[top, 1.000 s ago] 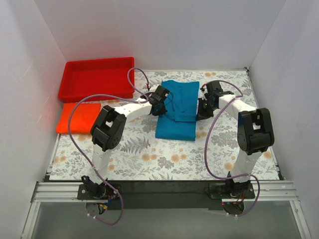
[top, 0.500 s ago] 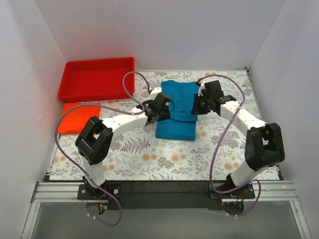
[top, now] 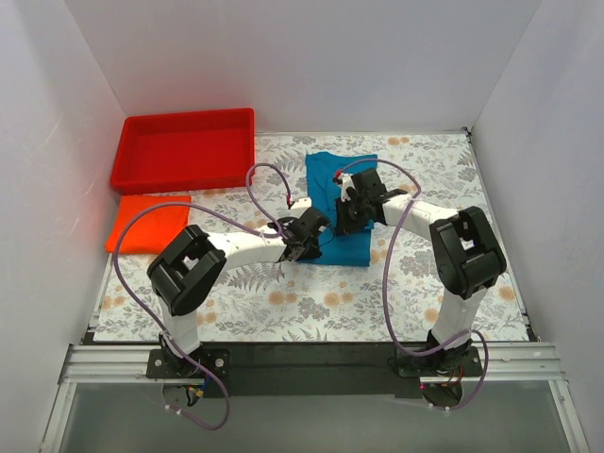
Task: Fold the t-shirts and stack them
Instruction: Fold the tshirt
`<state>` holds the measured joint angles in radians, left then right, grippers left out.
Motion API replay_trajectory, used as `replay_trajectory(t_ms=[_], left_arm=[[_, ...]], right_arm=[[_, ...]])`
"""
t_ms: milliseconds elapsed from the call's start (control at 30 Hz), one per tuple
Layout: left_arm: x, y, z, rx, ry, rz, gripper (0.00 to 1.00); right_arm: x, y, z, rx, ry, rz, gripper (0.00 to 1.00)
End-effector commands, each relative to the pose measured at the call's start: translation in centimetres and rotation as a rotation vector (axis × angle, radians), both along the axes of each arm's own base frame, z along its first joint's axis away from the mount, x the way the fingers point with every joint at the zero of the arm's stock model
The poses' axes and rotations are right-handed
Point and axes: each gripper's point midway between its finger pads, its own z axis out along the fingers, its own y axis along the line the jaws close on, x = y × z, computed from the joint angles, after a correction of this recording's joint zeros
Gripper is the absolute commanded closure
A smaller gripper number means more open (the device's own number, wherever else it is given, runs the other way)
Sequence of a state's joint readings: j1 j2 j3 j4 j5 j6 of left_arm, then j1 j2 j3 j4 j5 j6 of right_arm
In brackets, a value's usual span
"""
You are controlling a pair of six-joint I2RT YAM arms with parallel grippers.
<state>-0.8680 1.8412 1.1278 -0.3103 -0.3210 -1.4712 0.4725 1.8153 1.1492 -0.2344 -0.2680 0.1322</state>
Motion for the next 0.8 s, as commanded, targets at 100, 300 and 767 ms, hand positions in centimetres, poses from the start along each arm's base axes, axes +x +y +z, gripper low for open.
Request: replay_trajectory(t_ms=[100, 300, 767], left_arm=[[-1.9, 0.6, -2.4, 0.024, 0.057, -0.010, 0.77], [-3.8, 1.3, -3.2, 0.022, 0.096, -0.014, 0.77], [-4.8, 1.2, 1.8, -0.135, 0.036, 0.037, 0.73]], right_arm=[[6.1, -1.3, 0.4, -0.099, -0.169, -0.072, 0.87], [16.0, -6.3, 5.3, -0.166, -0.375, -0.349, 0.81], [1.3, -2.0, 8.3, 0.399, -0.146, -0.097, 0.74]])
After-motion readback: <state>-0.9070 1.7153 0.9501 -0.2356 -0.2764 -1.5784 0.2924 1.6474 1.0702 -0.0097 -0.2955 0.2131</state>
